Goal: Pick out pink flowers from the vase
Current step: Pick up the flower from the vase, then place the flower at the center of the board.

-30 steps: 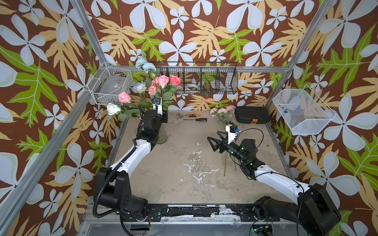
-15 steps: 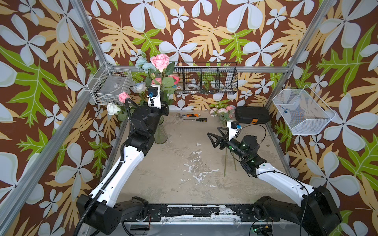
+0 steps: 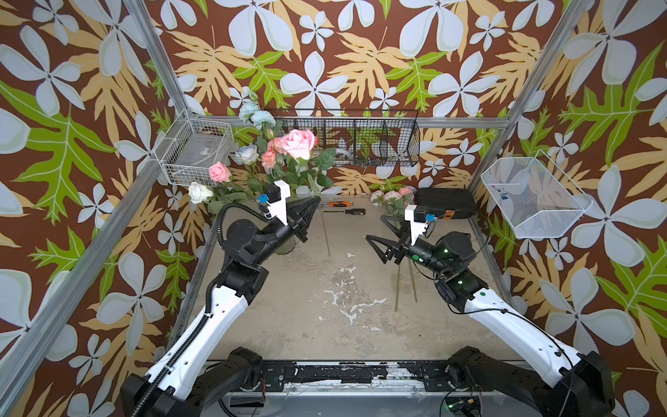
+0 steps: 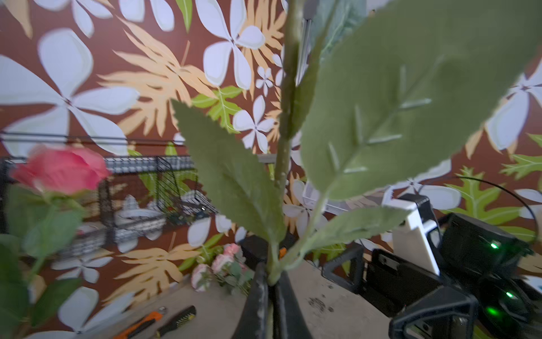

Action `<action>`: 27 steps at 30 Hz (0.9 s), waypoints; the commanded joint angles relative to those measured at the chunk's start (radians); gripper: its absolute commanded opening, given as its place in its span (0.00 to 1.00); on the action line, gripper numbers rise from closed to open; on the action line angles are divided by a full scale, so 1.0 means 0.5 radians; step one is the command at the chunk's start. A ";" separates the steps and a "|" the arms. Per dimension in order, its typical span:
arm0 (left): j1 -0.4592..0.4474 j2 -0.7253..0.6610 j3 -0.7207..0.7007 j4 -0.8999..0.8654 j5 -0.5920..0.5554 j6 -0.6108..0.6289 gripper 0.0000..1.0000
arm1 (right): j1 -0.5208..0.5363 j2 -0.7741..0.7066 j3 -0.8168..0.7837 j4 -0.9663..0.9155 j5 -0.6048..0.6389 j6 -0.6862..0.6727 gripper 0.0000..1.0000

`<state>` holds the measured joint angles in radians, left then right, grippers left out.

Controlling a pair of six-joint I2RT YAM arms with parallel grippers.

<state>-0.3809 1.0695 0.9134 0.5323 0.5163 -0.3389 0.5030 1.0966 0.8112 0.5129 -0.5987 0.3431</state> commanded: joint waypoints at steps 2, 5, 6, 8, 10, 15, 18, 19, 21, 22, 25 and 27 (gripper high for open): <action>-0.054 0.091 -0.155 0.683 0.429 -0.466 0.00 | 0.096 0.078 0.051 -0.071 -0.174 -0.136 0.99; -0.138 0.139 -0.182 0.723 0.451 -0.470 0.00 | 0.191 0.164 0.109 -0.122 -0.130 -0.214 0.98; -0.165 0.151 -0.185 0.742 0.461 -0.464 0.00 | 0.224 0.189 0.122 -0.129 -0.095 -0.238 0.98; -0.205 0.167 -0.197 0.786 0.465 -0.480 0.00 | 0.274 0.237 0.141 -0.125 -0.012 -0.269 0.97; -0.233 0.188 -0.189 0.795 0.476 -0.494 0.00 | 0.286 0.281 0.161 -0.100 0.010 -0.278 0.94; -0.244 0.184 -0.203 0.769 0.487 -0.495 0.00 | 0.286 0.336 0.206 -0.091 0.061 -0.326 0.72; -0.247 0.171 -0.222 0.750 0.483 -0.479 0.00 | 0.285 0.344 0.197 -0.049 0.076 -0.330 0.52; -0.249 0.174 -0.228 0.750 0.482 -0.484 0.00 | 0.286 0.343 0.194 -0.039 0.080 -0.326 0.46; -0.248 0.186 -0.239 0.767 0.486 -0.498 0.00 | 0.286 0.340 0.194 -0.021 0.084 -0.322 0.24; -0.248 0.194 -0.246 0.778 0.484 -0.503 0.00 | 0.286 0.340 0.191 -0.018 0.090 -0.312 0.12; -0.248 0.218 -0.265 0.785 0.461 -0.498 0.00 | 0.286 0.328 0.179 -0.010 0.110 -0.294 0.00; -0.248 0.229 -0.280 0.779 0.406 -0.476 0.00 | 0.286 0.324 0.174 -0.034 0.107 -0.285 0.00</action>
<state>-0.5003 1.1809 0.7811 0.8940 0.6792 -0.5732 0.6483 1.2652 0.8978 0.4545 -0.6128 0.1764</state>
